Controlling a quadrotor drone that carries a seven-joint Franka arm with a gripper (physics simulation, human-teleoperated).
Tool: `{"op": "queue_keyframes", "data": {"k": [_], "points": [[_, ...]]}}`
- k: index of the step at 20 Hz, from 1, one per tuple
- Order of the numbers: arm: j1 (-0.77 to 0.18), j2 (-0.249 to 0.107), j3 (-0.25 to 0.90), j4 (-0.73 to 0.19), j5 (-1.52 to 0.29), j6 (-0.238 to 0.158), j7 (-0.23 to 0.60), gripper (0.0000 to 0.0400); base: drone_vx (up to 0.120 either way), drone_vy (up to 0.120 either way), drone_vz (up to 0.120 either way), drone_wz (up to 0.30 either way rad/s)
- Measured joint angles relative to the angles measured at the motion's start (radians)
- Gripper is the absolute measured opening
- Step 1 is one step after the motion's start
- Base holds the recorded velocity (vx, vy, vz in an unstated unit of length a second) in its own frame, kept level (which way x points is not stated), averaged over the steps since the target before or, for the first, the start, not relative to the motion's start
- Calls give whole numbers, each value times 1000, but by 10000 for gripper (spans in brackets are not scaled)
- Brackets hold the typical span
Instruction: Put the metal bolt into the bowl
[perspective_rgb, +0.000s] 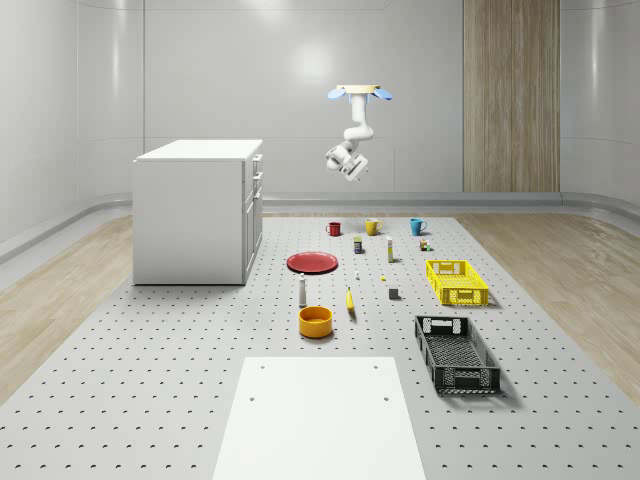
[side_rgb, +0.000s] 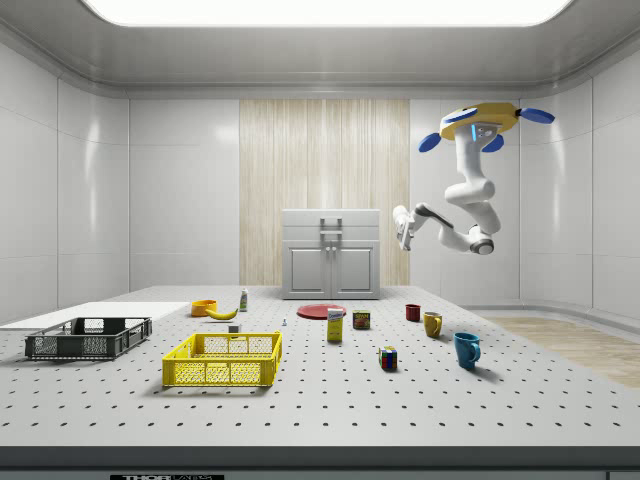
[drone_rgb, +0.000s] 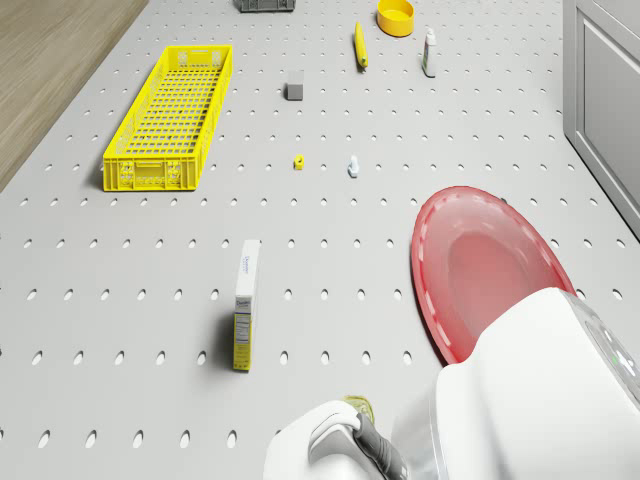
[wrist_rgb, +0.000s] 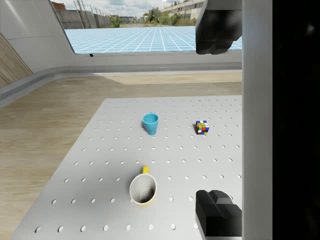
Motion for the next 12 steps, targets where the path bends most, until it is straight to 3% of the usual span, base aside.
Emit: {"op": "queue_keyframes", "data": {"k": [6, 12], "points": [[-271, -72, 154, -108, -258, -125, 188, 400, 120, 0, 0, 0], [-403, -126, 217, -128, -322, -174, 275, 400, 120, -113, 0, 0]]}}
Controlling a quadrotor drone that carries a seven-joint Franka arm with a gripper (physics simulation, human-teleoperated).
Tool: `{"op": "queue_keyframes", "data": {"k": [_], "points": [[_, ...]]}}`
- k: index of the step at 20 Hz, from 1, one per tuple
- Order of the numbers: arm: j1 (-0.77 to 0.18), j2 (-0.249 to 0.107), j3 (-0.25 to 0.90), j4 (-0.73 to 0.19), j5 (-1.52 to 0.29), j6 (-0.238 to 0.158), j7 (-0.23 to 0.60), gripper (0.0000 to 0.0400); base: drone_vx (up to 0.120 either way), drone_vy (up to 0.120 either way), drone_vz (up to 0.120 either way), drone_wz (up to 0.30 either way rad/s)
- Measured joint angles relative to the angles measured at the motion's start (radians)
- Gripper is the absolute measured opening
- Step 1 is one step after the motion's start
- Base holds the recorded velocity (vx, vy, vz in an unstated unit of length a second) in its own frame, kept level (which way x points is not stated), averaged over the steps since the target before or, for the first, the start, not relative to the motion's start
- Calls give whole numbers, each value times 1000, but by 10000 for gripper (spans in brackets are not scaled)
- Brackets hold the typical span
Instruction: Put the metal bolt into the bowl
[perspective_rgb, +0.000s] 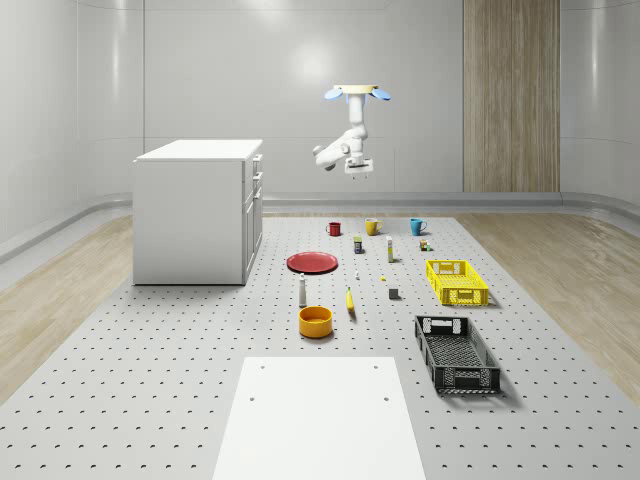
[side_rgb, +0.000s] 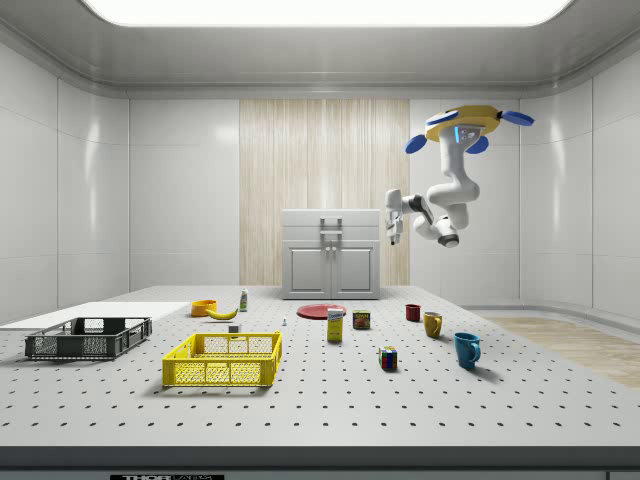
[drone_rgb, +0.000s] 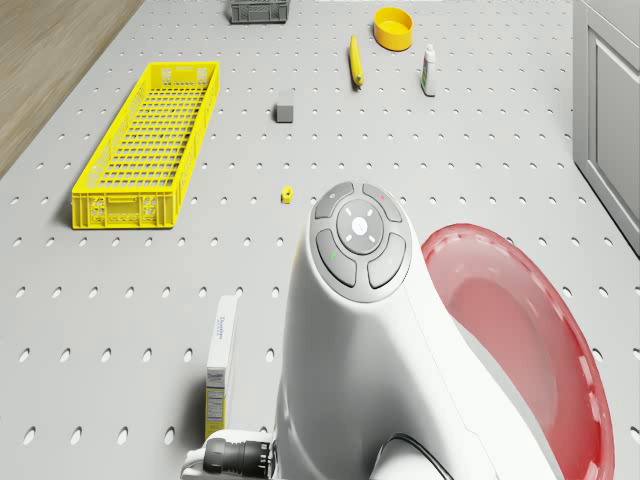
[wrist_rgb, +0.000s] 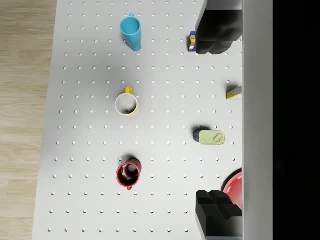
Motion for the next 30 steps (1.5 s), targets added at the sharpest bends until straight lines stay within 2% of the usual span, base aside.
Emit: {"op": "queue_keyframes", "data": {"k": [9, 30], "points": [[-71, -59, 39, -2, -1, 8, 51, 400, 120, 0, 0, 0], [-122, -169, 80, 5, 52, 98, 96, 400, 120, 0, 0, 0]]}}
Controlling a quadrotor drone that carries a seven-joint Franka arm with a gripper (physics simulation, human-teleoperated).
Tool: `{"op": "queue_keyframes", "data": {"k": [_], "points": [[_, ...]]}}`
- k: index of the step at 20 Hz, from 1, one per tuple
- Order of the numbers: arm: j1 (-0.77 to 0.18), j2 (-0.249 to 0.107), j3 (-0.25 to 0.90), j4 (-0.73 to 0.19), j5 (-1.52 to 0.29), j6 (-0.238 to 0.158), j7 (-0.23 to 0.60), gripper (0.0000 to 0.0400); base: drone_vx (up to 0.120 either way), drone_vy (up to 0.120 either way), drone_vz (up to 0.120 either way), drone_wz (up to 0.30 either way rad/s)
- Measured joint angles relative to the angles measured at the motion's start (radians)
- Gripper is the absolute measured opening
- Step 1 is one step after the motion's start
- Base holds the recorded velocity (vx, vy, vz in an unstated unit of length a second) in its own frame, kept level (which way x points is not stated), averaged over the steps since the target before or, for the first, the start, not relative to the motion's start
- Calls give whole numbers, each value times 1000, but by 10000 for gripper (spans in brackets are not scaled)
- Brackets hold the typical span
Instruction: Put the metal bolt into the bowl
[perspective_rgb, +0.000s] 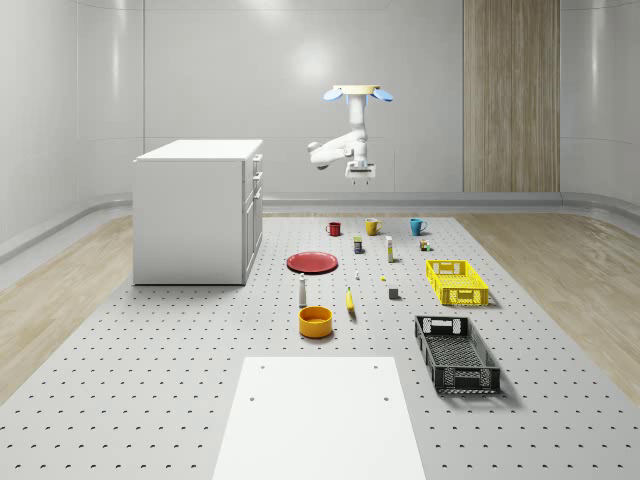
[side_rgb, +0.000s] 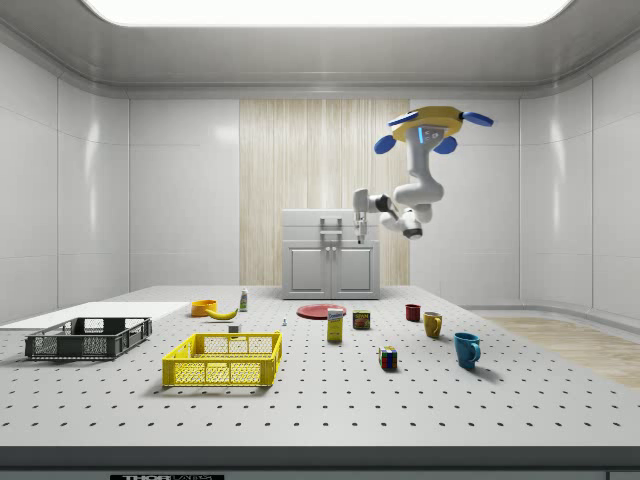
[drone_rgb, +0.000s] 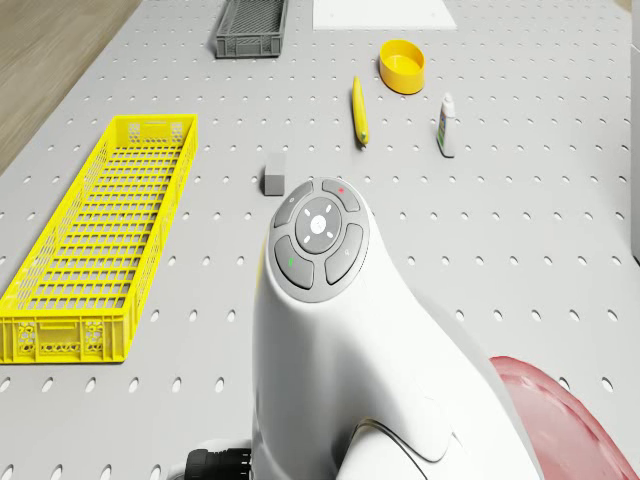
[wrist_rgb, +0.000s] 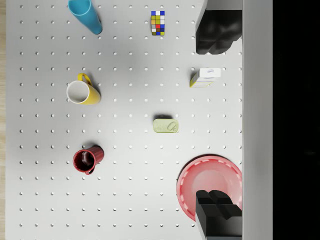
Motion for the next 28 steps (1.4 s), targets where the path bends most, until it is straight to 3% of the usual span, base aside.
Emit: {"op": "queue_keyframes", "data": {"k": [9, 17, 25, 28], "points": [[-13, -41, 12, 3, 21, 38, 12, 400, 120, 0, 0, 0], [-23, -76, 21, 5, 38, 70, 22, 400, 120, 0, -115, 0], [-32, -107, 29, 7, 53, 99, 30, 400, 120, -120, -120, 0], [-35, -119, 31, 8, 59, 110, 33, 400, 120, 0, -120, 0]]}}
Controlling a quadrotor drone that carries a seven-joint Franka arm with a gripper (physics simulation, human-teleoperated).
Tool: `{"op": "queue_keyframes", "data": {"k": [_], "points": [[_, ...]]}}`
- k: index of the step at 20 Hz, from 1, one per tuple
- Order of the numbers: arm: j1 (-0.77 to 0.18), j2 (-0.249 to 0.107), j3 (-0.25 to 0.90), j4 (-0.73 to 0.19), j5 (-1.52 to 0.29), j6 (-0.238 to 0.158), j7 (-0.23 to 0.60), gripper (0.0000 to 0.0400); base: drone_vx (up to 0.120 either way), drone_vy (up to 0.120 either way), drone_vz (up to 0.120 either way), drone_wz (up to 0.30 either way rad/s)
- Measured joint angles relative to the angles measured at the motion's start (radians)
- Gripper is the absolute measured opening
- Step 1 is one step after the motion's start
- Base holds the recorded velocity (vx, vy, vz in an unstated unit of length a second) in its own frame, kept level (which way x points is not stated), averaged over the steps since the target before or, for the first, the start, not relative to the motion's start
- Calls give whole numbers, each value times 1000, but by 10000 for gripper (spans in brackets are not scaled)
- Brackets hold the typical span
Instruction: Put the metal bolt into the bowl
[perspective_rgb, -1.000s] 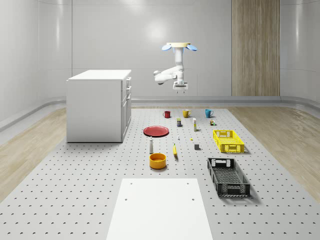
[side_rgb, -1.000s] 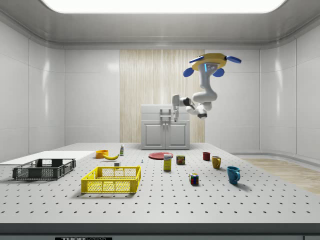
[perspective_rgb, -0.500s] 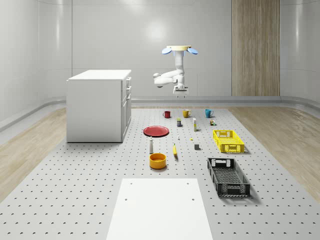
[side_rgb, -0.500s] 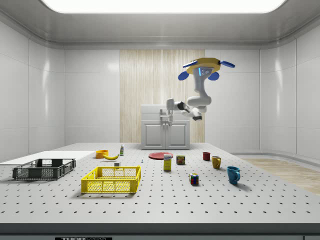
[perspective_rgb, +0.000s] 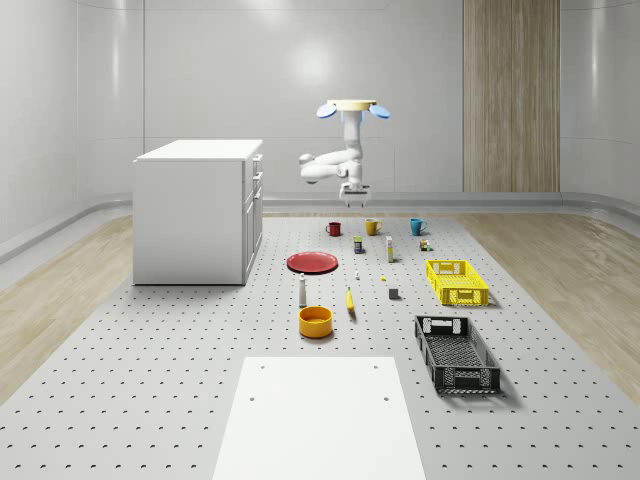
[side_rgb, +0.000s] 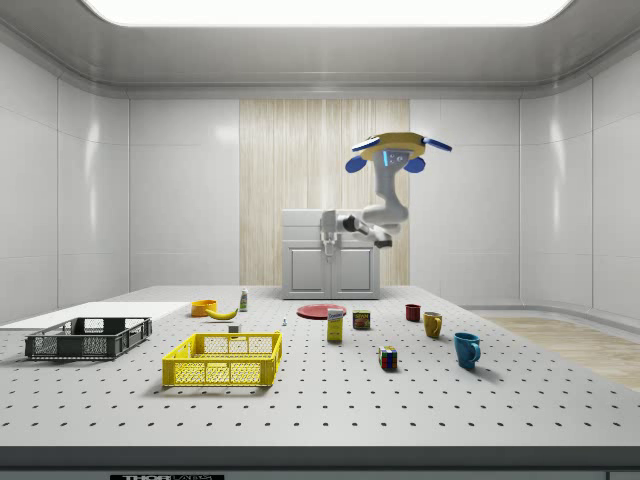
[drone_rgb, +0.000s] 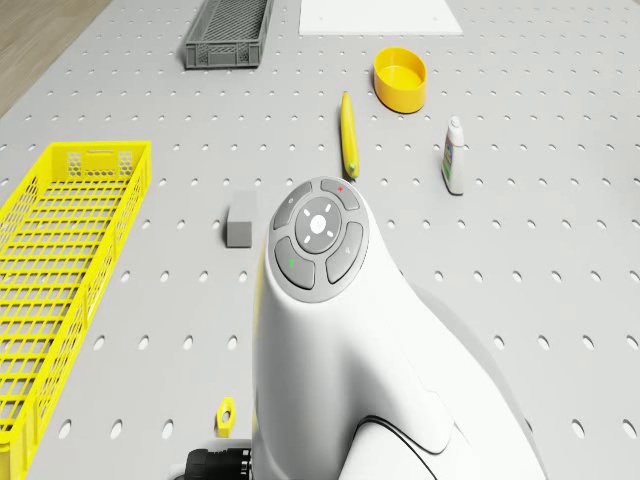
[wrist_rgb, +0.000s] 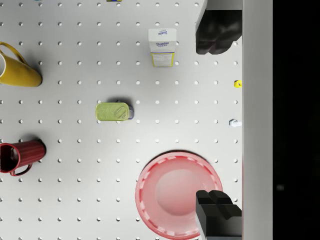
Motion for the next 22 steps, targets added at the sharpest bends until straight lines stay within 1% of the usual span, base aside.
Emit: {"op": "queue_keyframes", "data": {"k": [22], "points": [[-19, -73, 15, 4, 33, 68, 17, 400, 120, 0, -120, 0]]}}
